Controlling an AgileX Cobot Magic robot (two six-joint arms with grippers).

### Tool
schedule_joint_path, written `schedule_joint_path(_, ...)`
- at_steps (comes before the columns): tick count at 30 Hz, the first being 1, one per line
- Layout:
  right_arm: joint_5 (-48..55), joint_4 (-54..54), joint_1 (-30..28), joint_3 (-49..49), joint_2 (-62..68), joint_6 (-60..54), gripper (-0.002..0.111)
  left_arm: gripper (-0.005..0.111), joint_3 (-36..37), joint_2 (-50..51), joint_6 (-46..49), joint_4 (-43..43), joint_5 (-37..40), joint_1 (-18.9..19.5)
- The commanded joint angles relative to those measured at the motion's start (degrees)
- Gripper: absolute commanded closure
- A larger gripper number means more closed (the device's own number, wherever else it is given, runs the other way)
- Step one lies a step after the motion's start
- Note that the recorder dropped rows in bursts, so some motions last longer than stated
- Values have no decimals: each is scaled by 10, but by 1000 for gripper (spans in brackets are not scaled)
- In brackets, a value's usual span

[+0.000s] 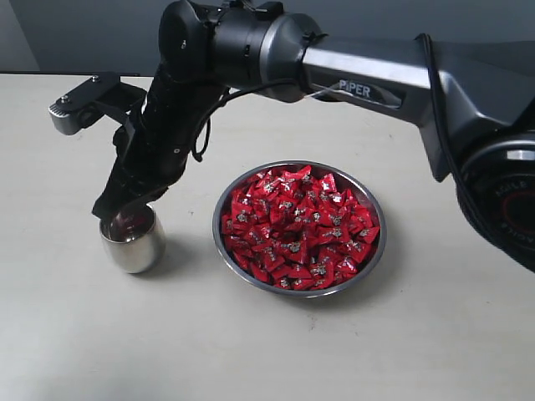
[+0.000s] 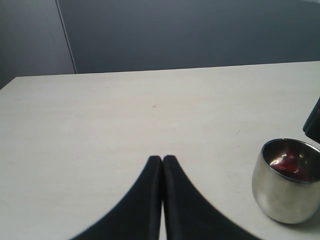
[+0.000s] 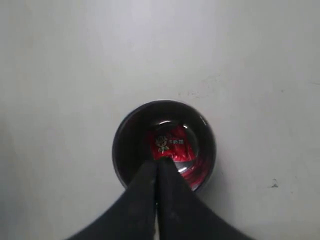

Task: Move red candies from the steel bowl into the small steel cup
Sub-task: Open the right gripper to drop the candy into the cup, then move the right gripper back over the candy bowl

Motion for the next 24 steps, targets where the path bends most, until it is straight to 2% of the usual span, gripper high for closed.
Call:
schedule_joint_path(1,-3,-10,-5,-2,-9,0,109,106,2,-3,-1,-2,-1,0)
schedule_joint_path(7,-40,-2,-29,-2,-26,42,109,106,2,-3,-1,-2,-1,0)
schedule_joint_path(11,-67,43,-79,18,-65,43,109,106,2,-3,-1,-2,-1,0)
schedule_joint_path(13,-120,47,-105,89,-109,43,109,106,2,-3,-1,-2,-1,0)
schedule_joint_path(16,-241,44,-141,259,-193,35,109,106,2,-3,-1,-2,-1,0)
schedule_joint_path(18,-287,46,-165,348,-240,36,109,106,2,-3,-1,-2,-1,0)
schedule_joint_path(24,-288,64,-232,489,-304,36,109,106,2,-3,-1,-2,-1,0)
